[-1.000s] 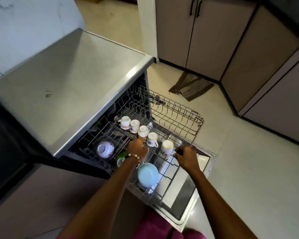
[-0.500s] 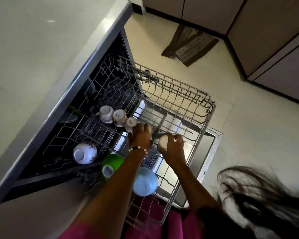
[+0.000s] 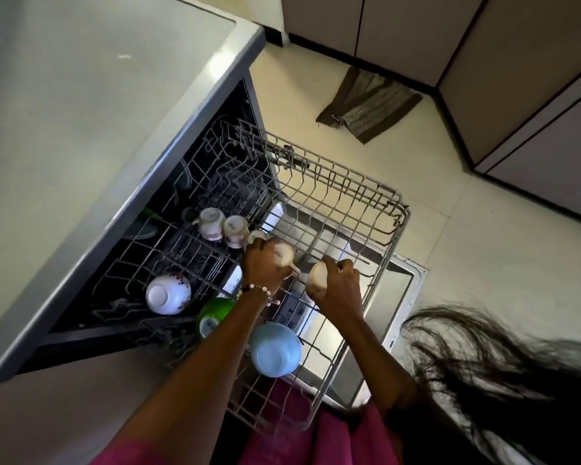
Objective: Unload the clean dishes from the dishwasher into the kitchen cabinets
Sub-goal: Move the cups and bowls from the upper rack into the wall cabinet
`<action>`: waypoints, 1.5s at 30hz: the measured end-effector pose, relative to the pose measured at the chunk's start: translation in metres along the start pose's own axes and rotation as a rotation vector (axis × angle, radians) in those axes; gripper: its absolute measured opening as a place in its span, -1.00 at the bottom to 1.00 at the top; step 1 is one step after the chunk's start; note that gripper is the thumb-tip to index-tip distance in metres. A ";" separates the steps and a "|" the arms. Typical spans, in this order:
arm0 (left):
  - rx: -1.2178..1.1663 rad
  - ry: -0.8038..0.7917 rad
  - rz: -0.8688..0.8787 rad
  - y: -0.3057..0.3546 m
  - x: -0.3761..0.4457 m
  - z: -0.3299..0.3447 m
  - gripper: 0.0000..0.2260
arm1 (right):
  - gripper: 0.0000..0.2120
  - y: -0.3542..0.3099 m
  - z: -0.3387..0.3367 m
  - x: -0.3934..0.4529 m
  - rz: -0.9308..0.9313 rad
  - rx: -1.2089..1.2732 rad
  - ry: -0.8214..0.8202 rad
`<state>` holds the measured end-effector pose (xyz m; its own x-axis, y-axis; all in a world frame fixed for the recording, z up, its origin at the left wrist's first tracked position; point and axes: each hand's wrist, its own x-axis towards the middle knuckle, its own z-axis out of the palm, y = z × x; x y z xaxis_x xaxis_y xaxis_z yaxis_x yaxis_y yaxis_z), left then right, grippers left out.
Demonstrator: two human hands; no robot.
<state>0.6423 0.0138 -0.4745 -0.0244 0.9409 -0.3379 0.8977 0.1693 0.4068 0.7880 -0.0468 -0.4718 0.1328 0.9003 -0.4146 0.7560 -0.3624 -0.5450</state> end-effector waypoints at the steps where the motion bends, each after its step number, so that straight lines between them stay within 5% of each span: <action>1: -0.082 0.046 -0.020 0.003 -0.008 -0.009 -0.42 | -0.38 -0.003 -0.009 -0.006 -0.004 0.019 0.017; 11: -0.527 0.273 0.003 0.021 -0.125 -0.109 -0.28 | -0.44 -0.057 -0.095 -0.101 -0.203 0.090 0.109; 19: -0.902 0.447 0.026 0.007 -0.249 -0.226 -0.68 | -0.32 -0.145 -0.140 -0.199 -0.516 0.232 0.161; 28: -1.101 0.774 0.085 -0.072 -0.364 -0.380 -0.70 | -0.31 -0.302 -0.143 -0.307 -0.919 0.415 0.063; 32: -1.112 0.939 0.100 -0.126 -0.407 -0.452 -0.47 | -0.35 -0.396 -0.125 -0.343 -1.049 0.518 0.022; 37: -1.016 1.094 0.173 -0.191 -0.456 -0.547 -0.82 | -0.39 -0.509 -0.098 -0.381 -1.197 0.618 -0.036; 45: -0.774 1.280 0.222 -0.273 -0.506 -0.701 -0.77 | -0.42 -0.682 -0.078 -0.432 -1.390 0.727 -0.047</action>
<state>0.1012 -0.3025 0.1801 -0.6446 0.5119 0.5679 0.4982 -0.2822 0.8198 0.2647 -0.1696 0.1357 -0.4086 0.6119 0.6772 -0.1962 0.6658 -0.7199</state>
